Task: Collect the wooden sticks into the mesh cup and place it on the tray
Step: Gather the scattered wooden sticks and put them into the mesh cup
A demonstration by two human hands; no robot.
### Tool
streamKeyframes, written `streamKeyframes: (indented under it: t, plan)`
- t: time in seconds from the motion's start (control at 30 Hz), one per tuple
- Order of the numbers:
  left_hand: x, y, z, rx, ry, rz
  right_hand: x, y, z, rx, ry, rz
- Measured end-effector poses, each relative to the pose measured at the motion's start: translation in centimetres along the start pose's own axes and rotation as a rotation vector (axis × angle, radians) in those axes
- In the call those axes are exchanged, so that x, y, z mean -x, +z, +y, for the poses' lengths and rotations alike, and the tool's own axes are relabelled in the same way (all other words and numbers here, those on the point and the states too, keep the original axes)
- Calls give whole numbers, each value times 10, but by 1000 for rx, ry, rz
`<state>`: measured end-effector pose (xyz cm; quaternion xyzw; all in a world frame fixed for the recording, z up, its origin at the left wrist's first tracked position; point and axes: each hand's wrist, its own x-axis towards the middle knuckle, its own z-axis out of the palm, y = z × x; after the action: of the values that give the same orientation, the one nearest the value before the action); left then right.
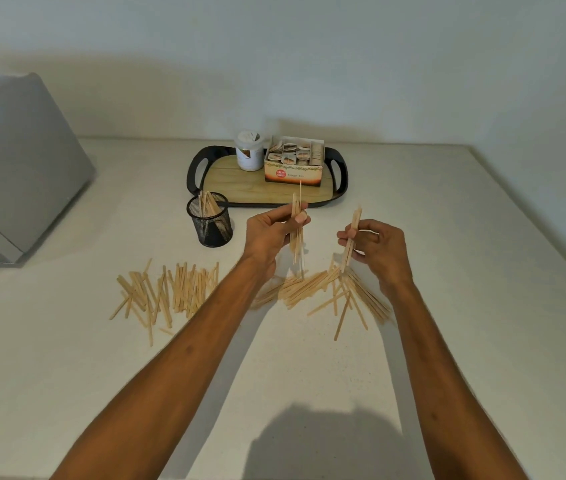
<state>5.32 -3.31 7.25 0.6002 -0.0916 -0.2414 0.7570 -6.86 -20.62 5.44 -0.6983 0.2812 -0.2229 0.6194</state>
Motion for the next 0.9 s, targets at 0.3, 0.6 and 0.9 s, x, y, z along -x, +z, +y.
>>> streamKeyframes:
  t: [0.3, 0.6, 0.9]
  plan:
    - [-9, -60, 38, -17, 150, 162, -18, 77, -32, -91, -111, -163]
    - [-32, -123, 85, 41, 263, 290, -36, 178, -72, -129, -197, -251]
    - [-74, -158, 84, -26, 269, 311, -70, 244, -90, -138, -262, -262]
